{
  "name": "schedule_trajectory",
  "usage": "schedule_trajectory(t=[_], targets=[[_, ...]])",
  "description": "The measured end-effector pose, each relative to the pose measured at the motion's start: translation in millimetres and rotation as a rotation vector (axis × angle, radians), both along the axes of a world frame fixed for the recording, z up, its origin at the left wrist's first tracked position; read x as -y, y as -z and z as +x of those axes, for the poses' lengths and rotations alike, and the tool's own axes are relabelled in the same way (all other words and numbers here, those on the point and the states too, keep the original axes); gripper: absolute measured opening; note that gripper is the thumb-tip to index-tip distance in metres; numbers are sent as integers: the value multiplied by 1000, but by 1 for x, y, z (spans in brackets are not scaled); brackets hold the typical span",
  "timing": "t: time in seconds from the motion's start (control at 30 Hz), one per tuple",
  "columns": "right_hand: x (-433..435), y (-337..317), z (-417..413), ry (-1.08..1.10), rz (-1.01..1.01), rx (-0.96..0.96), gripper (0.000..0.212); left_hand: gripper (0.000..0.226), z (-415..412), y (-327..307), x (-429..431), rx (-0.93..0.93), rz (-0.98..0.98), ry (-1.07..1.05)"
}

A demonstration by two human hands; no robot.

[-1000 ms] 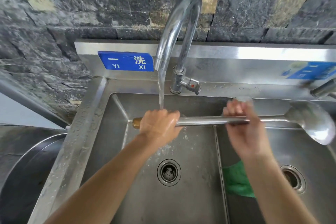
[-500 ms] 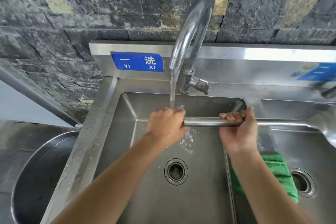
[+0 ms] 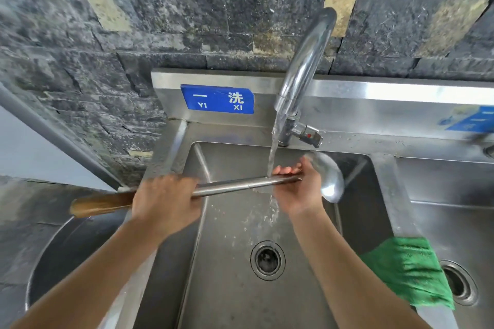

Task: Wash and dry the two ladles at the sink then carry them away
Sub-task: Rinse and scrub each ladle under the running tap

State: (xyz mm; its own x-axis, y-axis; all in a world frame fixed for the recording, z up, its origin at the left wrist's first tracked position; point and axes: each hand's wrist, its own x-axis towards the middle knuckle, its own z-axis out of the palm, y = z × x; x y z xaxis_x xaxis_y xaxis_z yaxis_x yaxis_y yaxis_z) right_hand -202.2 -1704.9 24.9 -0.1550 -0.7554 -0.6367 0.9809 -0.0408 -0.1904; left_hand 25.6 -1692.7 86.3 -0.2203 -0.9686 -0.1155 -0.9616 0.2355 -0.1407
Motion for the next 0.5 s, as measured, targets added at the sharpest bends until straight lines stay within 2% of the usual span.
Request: schedule_trajectory(t=[0.13, 0.27, 0.4, 0.5], targets=[[4, 3, 46, -110, 39, 43, 42, 20, 40, -2, -19, 25, -46, -57], [4, 7, 84, -191, 64, 59, 45, 30, 78, 4, -34, 42, -90, -109], [2, 13, 88, -323, 48, 41, 44, 30, 96, 9, -48, 45, -55, -166], [1, 20, 75, -374, 54, -23, 40, 40, 89, 13, -52, -12, 1, -196]])
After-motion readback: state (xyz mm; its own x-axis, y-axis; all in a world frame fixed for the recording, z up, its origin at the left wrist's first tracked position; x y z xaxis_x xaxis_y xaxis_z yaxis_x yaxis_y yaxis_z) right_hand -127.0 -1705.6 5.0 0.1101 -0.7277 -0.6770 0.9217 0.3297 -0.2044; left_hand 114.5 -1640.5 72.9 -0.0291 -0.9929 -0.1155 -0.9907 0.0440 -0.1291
